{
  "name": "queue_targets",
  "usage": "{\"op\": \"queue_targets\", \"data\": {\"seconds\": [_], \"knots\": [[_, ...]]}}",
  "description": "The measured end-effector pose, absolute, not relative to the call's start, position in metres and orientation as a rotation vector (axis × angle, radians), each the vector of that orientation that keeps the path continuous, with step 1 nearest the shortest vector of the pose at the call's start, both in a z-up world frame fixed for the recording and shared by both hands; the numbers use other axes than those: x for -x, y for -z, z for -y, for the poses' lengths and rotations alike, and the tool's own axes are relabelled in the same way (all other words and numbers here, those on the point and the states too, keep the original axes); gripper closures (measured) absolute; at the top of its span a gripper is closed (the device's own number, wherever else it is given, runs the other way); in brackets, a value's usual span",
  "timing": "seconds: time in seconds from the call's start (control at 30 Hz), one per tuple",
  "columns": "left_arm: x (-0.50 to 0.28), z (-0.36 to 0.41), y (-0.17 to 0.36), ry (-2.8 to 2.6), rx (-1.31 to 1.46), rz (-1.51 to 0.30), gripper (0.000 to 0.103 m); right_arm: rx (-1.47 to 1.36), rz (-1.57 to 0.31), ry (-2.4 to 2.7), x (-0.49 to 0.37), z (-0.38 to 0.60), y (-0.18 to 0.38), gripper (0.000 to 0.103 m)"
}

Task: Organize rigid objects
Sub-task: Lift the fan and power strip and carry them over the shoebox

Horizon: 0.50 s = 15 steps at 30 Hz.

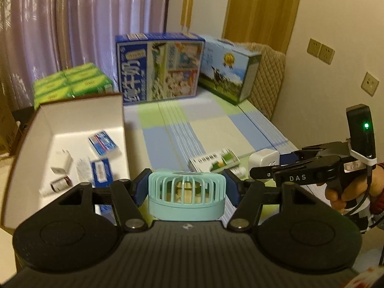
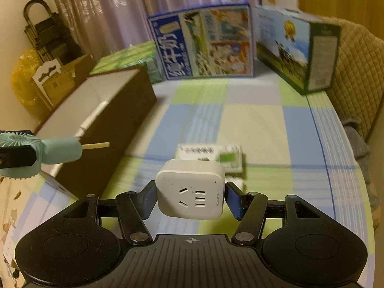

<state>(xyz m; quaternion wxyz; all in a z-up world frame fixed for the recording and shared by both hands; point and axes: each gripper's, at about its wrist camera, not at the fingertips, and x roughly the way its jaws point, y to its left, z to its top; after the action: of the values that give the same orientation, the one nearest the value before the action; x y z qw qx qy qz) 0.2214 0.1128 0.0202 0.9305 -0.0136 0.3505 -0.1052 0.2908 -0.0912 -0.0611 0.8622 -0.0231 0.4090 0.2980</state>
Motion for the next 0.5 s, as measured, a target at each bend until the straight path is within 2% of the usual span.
{"op": "queue_targets", "data": {"seconds": [0.27, 0.5], "knots": [[-0.225, -0.163, -0.041, 0.157, 0.027, -0.658, 0.044, 0.059, -0.782, -0.740, -0.294, 0.029, 0.032, 0.046], [-0.228, -0.220, -0.041, 0.073, 0.026, -0.661, 0.044, 0.081, -0.759, -0.851, -0.291, -0.042, 0.027, 0.046]]}}
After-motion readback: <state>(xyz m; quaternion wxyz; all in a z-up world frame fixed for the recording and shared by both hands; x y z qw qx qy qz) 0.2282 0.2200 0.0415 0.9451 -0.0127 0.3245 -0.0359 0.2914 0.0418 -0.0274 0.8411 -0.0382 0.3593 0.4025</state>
